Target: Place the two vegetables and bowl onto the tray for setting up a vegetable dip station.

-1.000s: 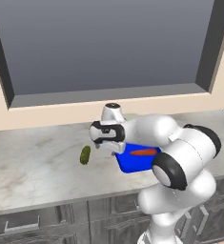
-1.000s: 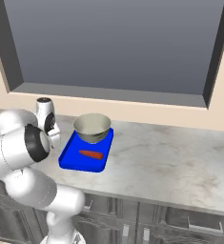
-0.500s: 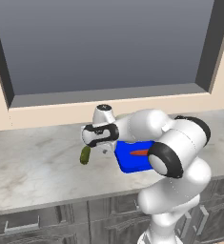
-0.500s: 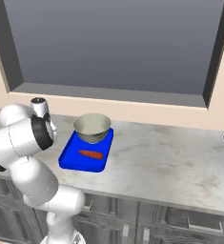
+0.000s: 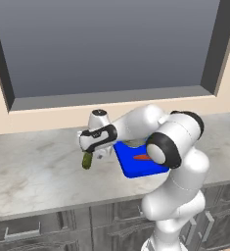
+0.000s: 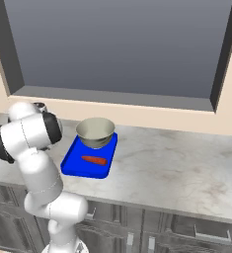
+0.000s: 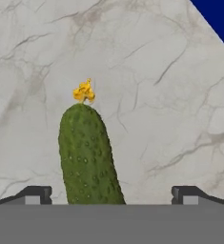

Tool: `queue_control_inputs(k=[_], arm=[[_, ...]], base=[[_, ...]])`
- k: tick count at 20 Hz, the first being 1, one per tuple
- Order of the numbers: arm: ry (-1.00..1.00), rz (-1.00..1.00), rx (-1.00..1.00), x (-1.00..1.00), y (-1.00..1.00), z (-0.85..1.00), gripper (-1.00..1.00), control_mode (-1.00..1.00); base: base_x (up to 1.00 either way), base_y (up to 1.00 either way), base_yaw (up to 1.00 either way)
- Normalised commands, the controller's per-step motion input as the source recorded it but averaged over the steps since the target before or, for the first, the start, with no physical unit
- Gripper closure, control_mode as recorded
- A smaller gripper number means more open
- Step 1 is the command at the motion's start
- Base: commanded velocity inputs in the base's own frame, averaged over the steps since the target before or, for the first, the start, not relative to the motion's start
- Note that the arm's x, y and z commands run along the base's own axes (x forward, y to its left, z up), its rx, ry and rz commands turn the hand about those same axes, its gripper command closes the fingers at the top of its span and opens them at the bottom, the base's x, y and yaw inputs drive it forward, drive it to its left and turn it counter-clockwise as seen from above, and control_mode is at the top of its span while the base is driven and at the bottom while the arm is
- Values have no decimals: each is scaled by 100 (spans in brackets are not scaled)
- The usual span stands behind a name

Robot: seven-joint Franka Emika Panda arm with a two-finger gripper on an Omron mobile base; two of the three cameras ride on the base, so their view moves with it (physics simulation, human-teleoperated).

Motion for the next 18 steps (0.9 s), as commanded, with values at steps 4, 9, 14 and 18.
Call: queue_control_inputs(k=[4, 9, 14, 18], arm=[[14, 1, 0, 13, 27, -8, -100, -100], [12, 1, -4, 8, 23, -15, -100, -100], [6, 0, -8, 4, 16, -16, -100, -100], [1, 1, -8, 0, 6, -17, -100, -100]], base=[[0, 0, 0], [0, 0, 0], [0, 0, 0], [0, 0, 0]])
